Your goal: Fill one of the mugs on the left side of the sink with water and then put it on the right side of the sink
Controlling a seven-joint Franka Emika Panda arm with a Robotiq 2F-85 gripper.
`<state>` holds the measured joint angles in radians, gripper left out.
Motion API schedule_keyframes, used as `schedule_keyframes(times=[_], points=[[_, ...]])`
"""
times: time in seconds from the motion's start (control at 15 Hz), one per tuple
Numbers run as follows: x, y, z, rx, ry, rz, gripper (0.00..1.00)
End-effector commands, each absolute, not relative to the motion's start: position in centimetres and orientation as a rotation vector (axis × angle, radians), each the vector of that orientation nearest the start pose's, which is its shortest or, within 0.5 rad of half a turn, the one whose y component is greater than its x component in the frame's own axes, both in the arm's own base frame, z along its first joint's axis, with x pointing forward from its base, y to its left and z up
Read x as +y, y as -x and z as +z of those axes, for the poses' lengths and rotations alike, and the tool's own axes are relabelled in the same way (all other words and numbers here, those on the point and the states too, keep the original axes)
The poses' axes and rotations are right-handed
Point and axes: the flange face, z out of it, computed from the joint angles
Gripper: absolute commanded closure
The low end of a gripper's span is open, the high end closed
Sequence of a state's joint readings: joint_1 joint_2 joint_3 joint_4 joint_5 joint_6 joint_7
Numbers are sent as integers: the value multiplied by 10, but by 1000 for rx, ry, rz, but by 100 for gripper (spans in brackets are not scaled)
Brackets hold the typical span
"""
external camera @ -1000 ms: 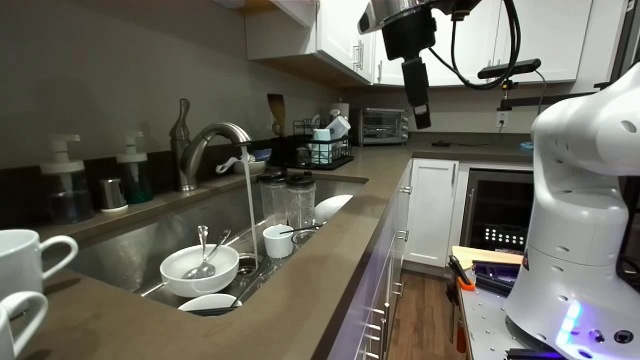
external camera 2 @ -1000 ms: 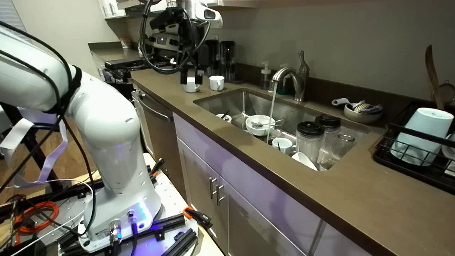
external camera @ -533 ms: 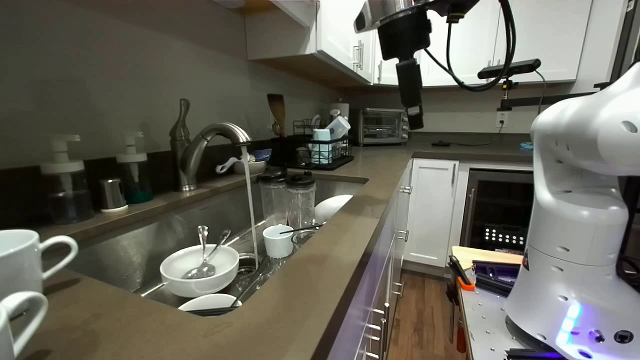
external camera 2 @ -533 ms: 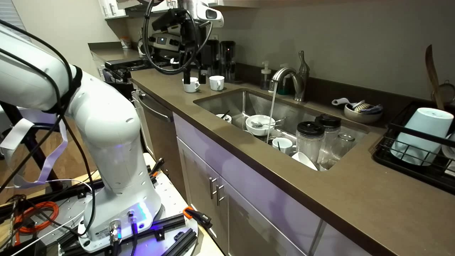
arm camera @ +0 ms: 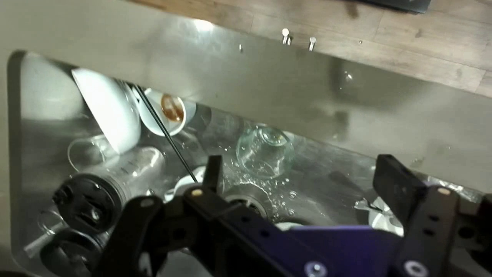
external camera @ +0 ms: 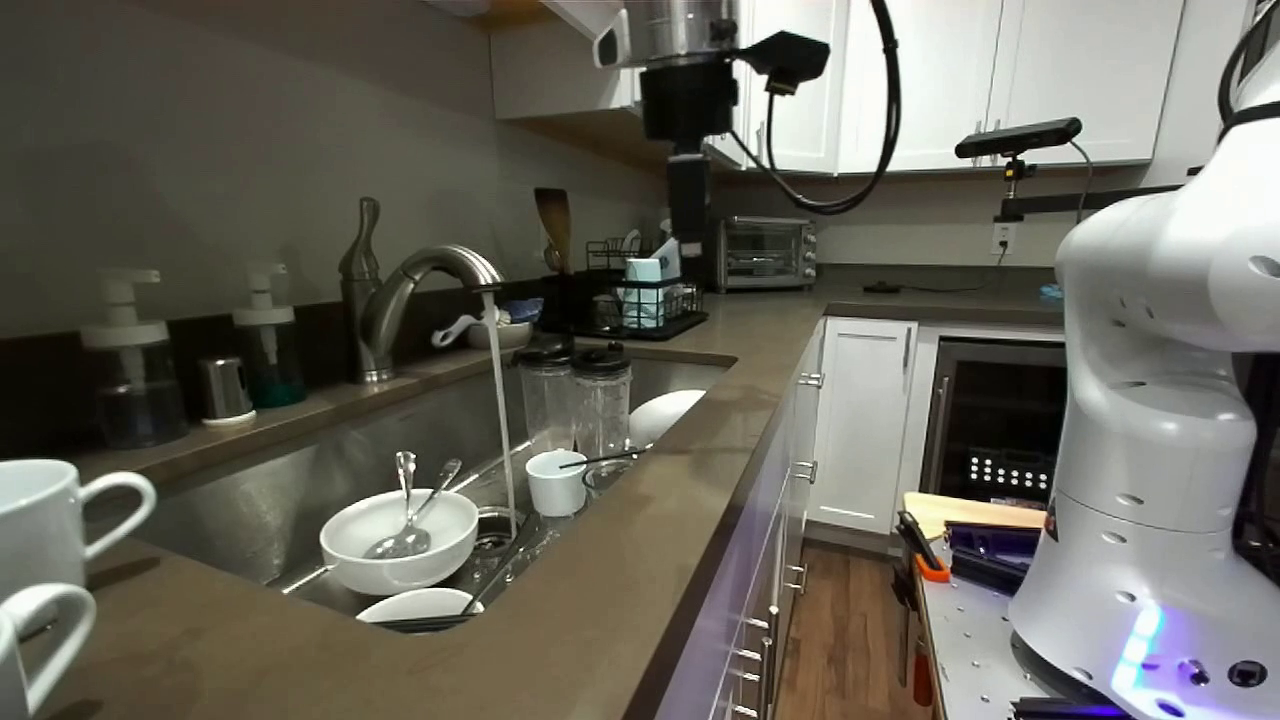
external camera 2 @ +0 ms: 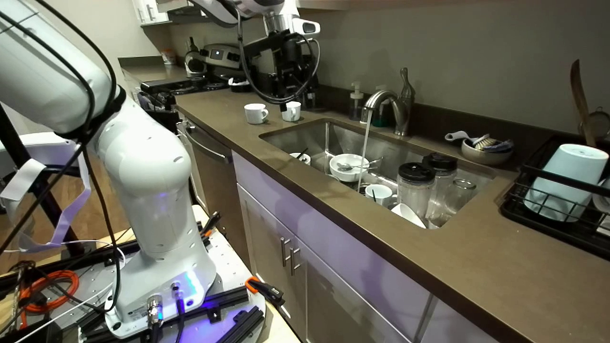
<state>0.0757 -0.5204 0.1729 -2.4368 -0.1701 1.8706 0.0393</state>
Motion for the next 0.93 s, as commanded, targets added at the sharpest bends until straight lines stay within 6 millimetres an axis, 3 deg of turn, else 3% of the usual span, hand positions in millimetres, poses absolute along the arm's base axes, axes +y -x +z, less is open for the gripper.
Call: schedule_keyframes(times=[0.0, 0.47, 0.87], points=[[111, -441, 479, -666, 3289, 21, 0], [148, -532, 470, -1158, 3097, -20, 0], [193, -569, 462, -1560, 2865, -127, 0]])
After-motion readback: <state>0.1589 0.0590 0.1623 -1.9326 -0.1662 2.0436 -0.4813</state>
